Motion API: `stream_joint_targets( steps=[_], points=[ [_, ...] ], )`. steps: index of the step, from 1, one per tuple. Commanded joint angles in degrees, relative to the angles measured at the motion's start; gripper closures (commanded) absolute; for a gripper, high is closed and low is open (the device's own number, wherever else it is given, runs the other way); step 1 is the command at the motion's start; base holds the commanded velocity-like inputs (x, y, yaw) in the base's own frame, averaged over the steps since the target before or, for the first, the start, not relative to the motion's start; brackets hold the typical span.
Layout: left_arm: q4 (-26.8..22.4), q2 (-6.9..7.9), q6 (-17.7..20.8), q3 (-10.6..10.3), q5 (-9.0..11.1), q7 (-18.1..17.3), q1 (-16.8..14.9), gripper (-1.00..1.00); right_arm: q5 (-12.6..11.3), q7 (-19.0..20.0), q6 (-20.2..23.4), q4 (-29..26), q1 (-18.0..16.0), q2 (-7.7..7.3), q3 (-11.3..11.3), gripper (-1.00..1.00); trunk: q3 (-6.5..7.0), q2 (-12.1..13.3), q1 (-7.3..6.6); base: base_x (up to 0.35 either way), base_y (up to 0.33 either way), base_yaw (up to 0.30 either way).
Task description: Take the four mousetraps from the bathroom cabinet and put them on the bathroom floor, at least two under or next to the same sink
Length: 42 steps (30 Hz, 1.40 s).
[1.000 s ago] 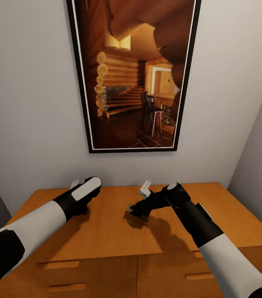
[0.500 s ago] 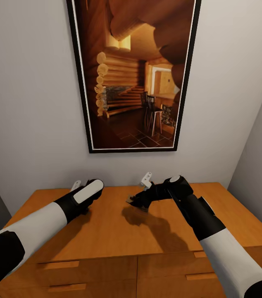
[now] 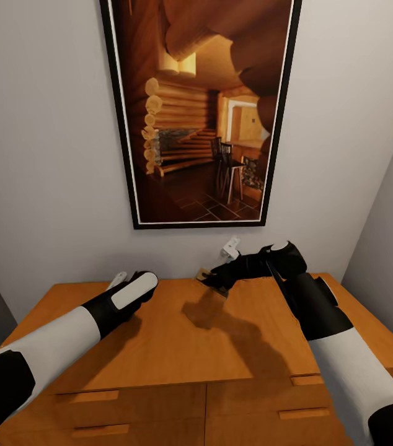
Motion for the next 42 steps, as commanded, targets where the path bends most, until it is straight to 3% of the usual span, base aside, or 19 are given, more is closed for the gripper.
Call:
stream_joint_targets(
  steps=[1, 4, 12, 31, 32, 42],
  points=[
    [-0.4, 0.40, 0.0, 0.0, 0.6, 0.1, 0.2, -1.00, 0.3, 0.7, 0.5, 0.3, 0.3, 0.07, -0.2, 1.00, -0.07, 0.0, 0.00, 0.000, 0.000, 0.000],
    [-0.4, 0.49, 0.1, -0.2, 1.2, 0.0, 0.3, -1.00, 0.2, 0.8, 0.5, 1.2, 1.2, 0.06, -0.1, 1.00, -0.07, 0.0, 0.00, 0.000, 0.000, 0.000],
    [0.5, -0.08, 0.0, -0.8, -0.3, 0.0, 0.3, -1.00, 0.2, 0.8, 0.5, 2.7, 2.5, 0.21, -0.1, 1.00, -0.07, 0.0, 0.00, 0.000, 0.000, 0.000],
    [0.6, -0.07, 0.0, -0.8, -0.3, 0.0, 0.3, -1.00, 0.2, 0.8, 0.4, 2.7, 2.7, 0.22, -0.1, 1.00, -0.07, 0.0, 0.00, 0.000, 0.000, 0.000],
    [0.7, -0.06, 0.0, -0.8, -0.3, 0.0, 4.1, -1.00, 0.2, 0.8, 0.5, 2.7, 2.7, 0.22, -0.1, 1.00, -0.07, 0.0, 0.00, 0.000, 0.000, 0.000],
    [1.1, 0.01, -0.1, -0.8, -0.3, -0.1, 4.1, -1.00, 0.2, 0.8, 0.5, 2.8, 2.7, 0.22, -0.1, 1.00, -0.07, 0.0, 0.00, 0.000, 0.000, 0.000]
  ],
)
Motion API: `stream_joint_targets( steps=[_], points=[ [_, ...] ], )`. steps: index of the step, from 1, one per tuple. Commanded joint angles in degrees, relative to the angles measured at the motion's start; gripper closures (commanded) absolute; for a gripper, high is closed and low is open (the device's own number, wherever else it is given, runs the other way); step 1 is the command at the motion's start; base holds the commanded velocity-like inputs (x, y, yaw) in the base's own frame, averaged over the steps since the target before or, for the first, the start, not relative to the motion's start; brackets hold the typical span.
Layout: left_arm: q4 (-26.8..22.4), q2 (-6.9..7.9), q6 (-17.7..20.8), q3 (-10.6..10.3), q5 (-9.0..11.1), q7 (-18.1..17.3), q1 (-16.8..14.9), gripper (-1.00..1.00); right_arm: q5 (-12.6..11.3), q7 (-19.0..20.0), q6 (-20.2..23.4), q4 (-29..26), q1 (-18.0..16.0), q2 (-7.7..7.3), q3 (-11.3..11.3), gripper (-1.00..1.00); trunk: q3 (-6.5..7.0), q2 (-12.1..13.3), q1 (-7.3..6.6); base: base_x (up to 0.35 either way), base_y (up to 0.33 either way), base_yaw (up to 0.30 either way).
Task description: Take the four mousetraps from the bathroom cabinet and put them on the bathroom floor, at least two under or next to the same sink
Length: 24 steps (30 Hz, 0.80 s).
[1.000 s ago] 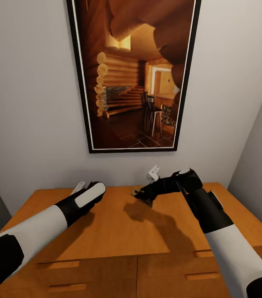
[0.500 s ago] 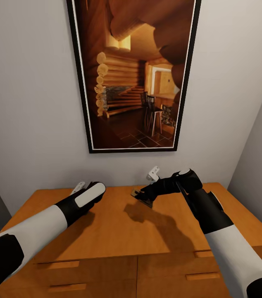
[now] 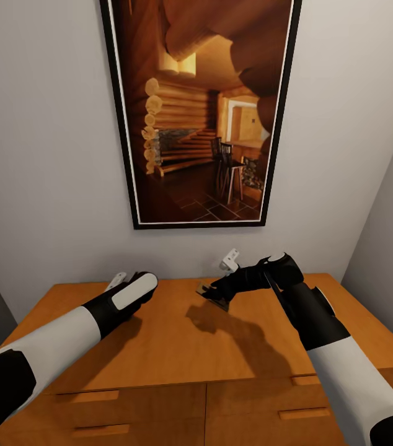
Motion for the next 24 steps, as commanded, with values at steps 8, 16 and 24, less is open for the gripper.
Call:
stream_joint_targets(
  steps=[8, 16, 24],
  points=[
    [0.0, 0.15, -0.2, -0.2, 0.4, 0.0, 4.3, -1.00, 0.6, 0.5, 0.2, -0.1, 0.0, -0.02, 0.0, 1.00, -0.09, 0.0, 0.01, 0.000, 0.000, 0.000],
    [0.0, 0.15, -0.2, -0.1, 0.4, 0.1, 4.3, -1.00, 0.6, 0.5, 0.2, -0.1, 0.0, -0.02, 0.0, 1.00, -0.09, 0.0, 0.01, 0.000, 0.000, 0.000],
    [0.1, 0.15, -0.2, -0.1, 0.3, 0.1, 4.3, 1.00, 0.6, 0.5, 0.1, -0.1, 0.0, -0.02, 0.0, 1.00, -0.09, 0.0, 0.01, 0.000, 0.000, 0.000]
  ],
)
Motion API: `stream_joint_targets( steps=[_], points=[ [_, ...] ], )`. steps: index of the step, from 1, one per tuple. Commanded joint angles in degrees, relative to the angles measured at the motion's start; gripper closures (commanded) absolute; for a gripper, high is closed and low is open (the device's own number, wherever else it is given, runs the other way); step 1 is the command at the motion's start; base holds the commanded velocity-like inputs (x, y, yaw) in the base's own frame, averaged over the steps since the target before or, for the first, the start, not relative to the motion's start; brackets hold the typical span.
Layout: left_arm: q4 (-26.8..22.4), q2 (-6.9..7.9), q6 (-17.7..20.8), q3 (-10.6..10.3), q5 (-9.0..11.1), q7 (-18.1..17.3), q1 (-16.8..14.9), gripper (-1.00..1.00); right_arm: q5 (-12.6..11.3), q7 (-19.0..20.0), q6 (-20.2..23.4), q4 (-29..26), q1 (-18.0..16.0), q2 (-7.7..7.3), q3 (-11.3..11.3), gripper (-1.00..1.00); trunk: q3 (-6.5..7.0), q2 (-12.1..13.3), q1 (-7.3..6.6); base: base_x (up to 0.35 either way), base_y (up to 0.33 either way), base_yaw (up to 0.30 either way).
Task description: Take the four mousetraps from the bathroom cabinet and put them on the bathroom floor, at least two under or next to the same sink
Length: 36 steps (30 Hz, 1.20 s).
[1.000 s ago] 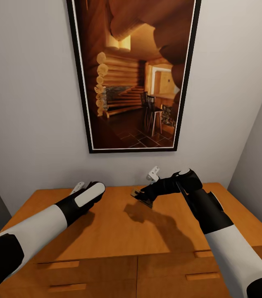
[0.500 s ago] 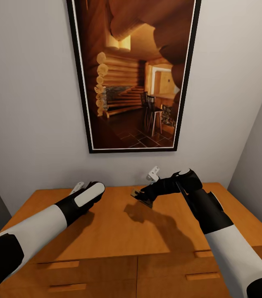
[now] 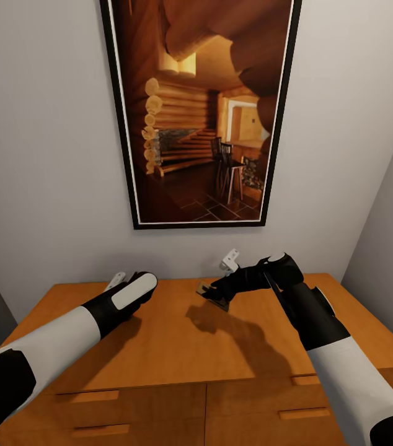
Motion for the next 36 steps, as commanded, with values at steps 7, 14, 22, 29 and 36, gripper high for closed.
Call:
stream_joint_targets(
  steps=[7, 14, 22, 29, 36],
  points=[
    [-0.1, 0.08, -0.1, -0.2, 0.4, 0.0, 4.3, 1.00, 0.6, 0.5, 0.2, -0.1, -0.1, -0.02, 0.0, 1.00, -0.09, 0.0, 0.02, 0.000, 0.000, 0.000],
    [-0.1, 0.08, -0.1, -0.2, 0.4, 0.0, 4.3, 1.00, 0.6, 0.5, 0.2, -0.1, -0.1, -0.02, 0.0, 1.00, -0.09, 0.0, 0.02, 0.000, 0.000, 0.000],
    [-0.3, 0.08, -0.1, -0.2, 0.4, 0.0, 4.3, 1.00, 0.6, 0.5, 0.2, -0.1, -0.1, -0.02, 0.0, 1.00, -0.09, 0.0, 0.02, 0.000, 0.000, 0.000],
    [-4.8, 0.07, 0.0, 0.6, 0.4, 0.4, 4.3, 1.00, 0.6, 0.5, 0.2, 0.0, -0.1, -0.02, 0.0, 1.00, -0.09, 0.0, 0.02, 0.000, 0.000, 0.000],
    [-12.3, 0.16, 0.1, 2.7, 0.3, 2.8, 4.3, 1.00, 0.6, 0.5, 0.2, 0.0, 0.0, -0.02, 0.0, 1.00, -0.09, 0.0, 0.02, 0.000, 0.000, 0.000]
  ],
)
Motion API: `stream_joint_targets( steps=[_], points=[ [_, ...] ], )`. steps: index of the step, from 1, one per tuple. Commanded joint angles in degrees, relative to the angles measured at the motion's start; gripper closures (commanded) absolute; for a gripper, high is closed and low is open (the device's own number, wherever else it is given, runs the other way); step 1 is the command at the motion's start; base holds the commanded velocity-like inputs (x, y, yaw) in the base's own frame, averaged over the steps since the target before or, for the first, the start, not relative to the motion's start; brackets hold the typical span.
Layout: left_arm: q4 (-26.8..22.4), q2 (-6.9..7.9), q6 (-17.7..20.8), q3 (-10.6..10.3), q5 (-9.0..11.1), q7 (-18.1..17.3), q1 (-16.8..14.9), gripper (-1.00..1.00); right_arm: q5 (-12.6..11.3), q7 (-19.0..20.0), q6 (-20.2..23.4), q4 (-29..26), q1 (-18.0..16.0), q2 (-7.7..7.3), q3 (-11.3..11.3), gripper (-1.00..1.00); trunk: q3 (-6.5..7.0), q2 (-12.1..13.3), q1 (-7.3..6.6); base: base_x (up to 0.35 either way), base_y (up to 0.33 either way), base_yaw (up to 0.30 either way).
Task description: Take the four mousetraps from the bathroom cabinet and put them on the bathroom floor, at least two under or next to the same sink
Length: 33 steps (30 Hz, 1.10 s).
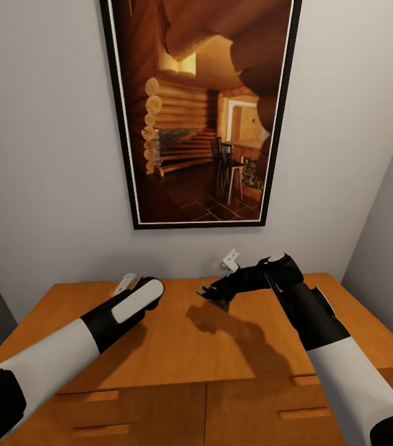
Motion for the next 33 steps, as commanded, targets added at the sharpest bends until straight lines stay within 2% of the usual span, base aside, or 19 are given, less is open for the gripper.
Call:
stream_joint_targets(
  steps=[1, 10, 25, 33],
  points=[
    [-0.6, 0.06, -0.3, -0.1, 5.6, 0.2, -0.1, 1.00, 0.6, 0.5, 0.1, -0.1, -0.1, -0.02, 0.0, 1.00, -0.08, 0.0, 0.01, 0.000, 0.000, 0.000],
    [-2.6, 0.12, -0.1, 0.0, 5.6, 0.4, -0.1, 1.00, 0.6, 0.5, 0.1, -0.1, -0.1, -0.02, 0.0, 1.00, -0.08, 0.0, 0.01, 0.000, 0.000, 0.000],
    [-2.8, 0.14, -0.1, 0.1, 5.6, 0.4, -0.1, 1.00, 0.6, 0.5, 0.1, -0.1, -0.1, -0.02, 0.0, 1.00, -0.08, 0.0, 0.01, -0.002, 0.000, 0.000],
    [-3.3, 0.62, 0.0, 0.1, 5.6, 0.5, -0.1, 1.00, 0.5, 0.5, 0.1, -0.1, -0.1, -0.02, 0.0, 1.00, -0.08, 0.0, 0.01, -0.236, 0.000, 0.000]
  ],
)
